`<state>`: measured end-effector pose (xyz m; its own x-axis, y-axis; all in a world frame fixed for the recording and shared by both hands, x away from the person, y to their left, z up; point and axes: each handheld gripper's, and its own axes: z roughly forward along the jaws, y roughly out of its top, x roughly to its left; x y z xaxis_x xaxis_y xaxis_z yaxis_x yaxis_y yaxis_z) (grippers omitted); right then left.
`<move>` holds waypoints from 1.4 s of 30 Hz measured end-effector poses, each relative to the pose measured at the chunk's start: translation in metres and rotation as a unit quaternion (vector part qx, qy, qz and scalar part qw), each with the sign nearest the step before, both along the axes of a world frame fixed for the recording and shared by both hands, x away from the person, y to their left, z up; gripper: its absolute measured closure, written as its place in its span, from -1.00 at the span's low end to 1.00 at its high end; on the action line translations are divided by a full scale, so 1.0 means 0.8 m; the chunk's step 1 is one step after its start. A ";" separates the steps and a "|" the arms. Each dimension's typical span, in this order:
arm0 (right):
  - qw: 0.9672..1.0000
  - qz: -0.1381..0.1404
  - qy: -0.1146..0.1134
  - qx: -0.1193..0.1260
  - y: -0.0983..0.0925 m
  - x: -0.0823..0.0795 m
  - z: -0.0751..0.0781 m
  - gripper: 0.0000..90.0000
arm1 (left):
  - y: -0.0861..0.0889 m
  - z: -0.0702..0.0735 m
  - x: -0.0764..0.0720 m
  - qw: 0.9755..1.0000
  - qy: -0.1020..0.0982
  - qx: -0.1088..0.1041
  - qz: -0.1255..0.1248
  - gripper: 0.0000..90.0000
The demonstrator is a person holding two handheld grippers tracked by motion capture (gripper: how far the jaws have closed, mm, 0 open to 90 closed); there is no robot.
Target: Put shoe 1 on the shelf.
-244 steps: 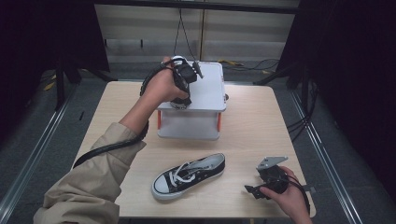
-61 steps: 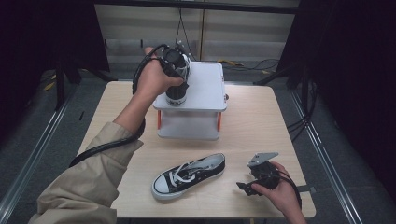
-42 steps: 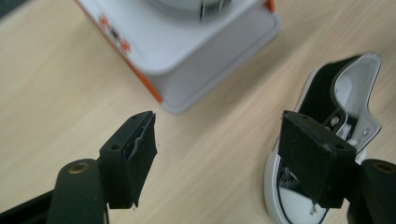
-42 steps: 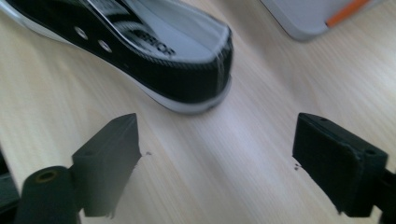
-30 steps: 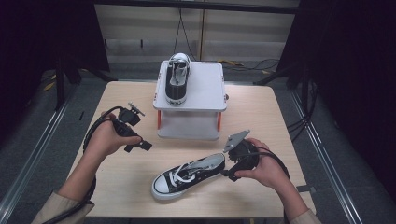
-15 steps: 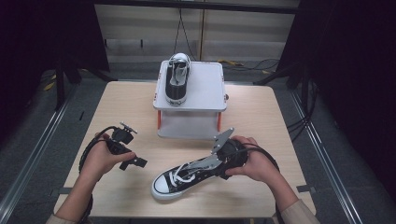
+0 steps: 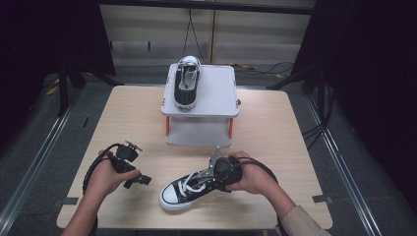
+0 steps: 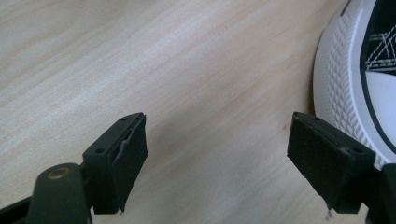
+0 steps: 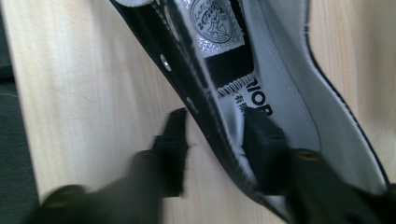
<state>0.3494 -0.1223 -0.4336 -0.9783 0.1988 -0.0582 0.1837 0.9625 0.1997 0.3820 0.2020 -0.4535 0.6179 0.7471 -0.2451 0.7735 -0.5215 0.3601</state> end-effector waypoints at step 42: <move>0.918 -0.382 -0.003 0.102 -0.158 -0.036 0.011 0.89 | -0.012 0.003 0.005 1.000 -0.020 -0.015 -0.003 -0.53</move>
